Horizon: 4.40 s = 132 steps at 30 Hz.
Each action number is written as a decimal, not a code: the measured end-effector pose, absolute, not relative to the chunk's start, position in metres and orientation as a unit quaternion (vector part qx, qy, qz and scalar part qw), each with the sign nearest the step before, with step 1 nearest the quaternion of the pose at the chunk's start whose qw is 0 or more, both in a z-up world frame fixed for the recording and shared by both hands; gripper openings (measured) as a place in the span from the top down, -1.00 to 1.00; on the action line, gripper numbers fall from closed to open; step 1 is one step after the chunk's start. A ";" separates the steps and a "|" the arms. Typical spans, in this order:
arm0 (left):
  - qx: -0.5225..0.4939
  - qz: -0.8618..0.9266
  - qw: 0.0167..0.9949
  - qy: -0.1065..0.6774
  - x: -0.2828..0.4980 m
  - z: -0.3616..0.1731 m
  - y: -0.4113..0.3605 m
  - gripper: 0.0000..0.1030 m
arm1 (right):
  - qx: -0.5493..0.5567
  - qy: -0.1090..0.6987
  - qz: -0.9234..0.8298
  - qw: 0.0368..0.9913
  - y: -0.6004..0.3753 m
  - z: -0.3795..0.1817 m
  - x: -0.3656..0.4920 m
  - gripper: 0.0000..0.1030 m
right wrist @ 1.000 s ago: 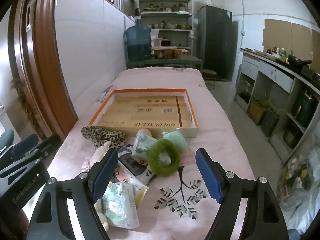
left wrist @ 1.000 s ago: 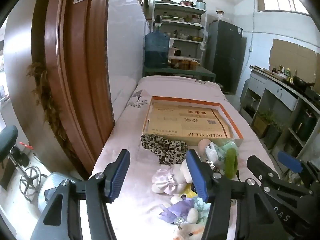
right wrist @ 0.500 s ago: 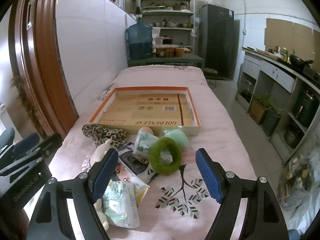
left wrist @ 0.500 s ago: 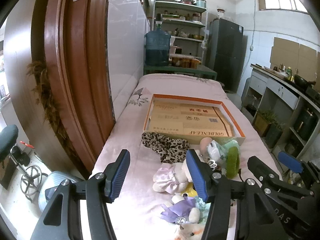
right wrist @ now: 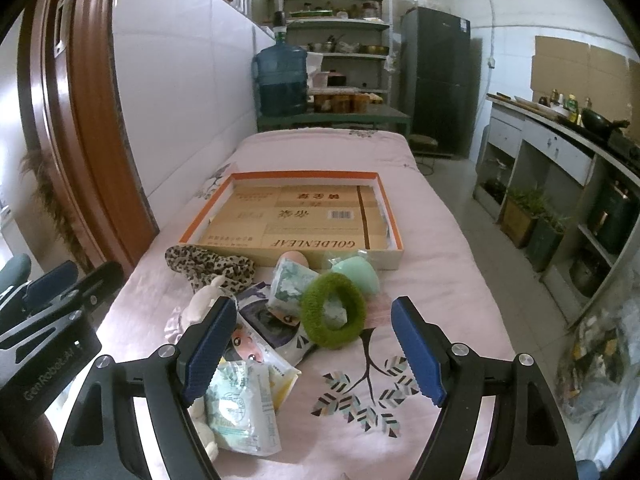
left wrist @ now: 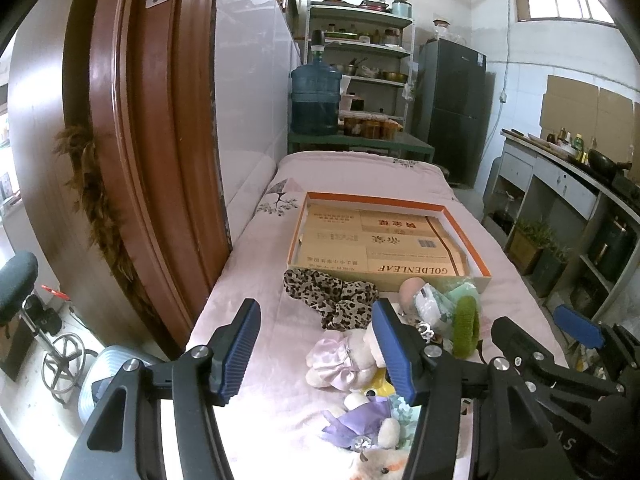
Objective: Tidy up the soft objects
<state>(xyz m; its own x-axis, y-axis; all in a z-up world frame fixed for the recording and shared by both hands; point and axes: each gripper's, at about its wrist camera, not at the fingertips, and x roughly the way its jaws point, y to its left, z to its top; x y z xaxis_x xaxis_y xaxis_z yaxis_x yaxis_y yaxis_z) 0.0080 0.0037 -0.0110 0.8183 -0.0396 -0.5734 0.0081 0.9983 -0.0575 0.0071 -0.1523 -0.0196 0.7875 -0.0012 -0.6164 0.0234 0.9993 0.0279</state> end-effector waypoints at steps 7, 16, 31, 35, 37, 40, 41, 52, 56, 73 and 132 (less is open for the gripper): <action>-0.019 -0.011 0.953 0.303 0.011 -0.012 0.002 -0.12 | 0.016 0.327 -0.006 0.945 -0.151 -0.021 0.008 -0.57; -0.016 -0.008 0.952 0.304 0.011 -0.013 0.001 -0.12 | 0.018 0.329 -0.004 0.944 -0.151 -0.023 0.009 -0.57; -0.014 -0.007 0.952 0.307 0.011 -0.015 0.001 -0.11 | 0.018 0.330 -0.004 0.944 -0.152 -0.025 0.009 -0.57; -0.014 -0.008 0.951 0.307 0.011 -0.015 0.001 -0.11 | 0.018 0.330 -0.004 0.944 -0.152 -0.025 0.009 -0.57; -0.014 -0.008 0.951 0.307 0.010 -0.016 0.001 -0.11 | 0.018 0.331 -0.004 0.944 -0.152 -0.026 0.009 -0.57; -0.014 -0.007 0.952 0.307 0.010 -0.016 0.001 -0.11 | 0.019 0.331 -0.005 0.943 -0.152 -0.025 0.009 -0.57; -0.013 -0.007 0.951 0.308 0.010 -0.016 0.001 -0.11 | 0.019 0.331 -0.004 0.943 -0.152 -0.026 0.009 -0.57; -0.013 -0.007 0.951 0.309 0.009 -0.018 0.000 -0.11 | 0.020 0.332 -0.004 0.943 -0.152 -0.029 0.009 -0.57; -0.013 -0.008 0.951 0.309 0.009 -0.019 0.000 -0.11 | 0.020 0.333 -0.004 0.943 -0.152 -0.030 0.009 -0.57; -0.014 -0.020 0.950 0.312 0.004 -0.028 0.000 -0.11 | 0.019 0.336 0.000 0.942 -0.152 -0.036 0.008 -0.57; -0.093 -0.222 0.877 0.416 -0.013 -0.107 -0.004 0.32 | 0.019 0.422 0.191 0.886 -0.149 -0.093 -0.026 0.63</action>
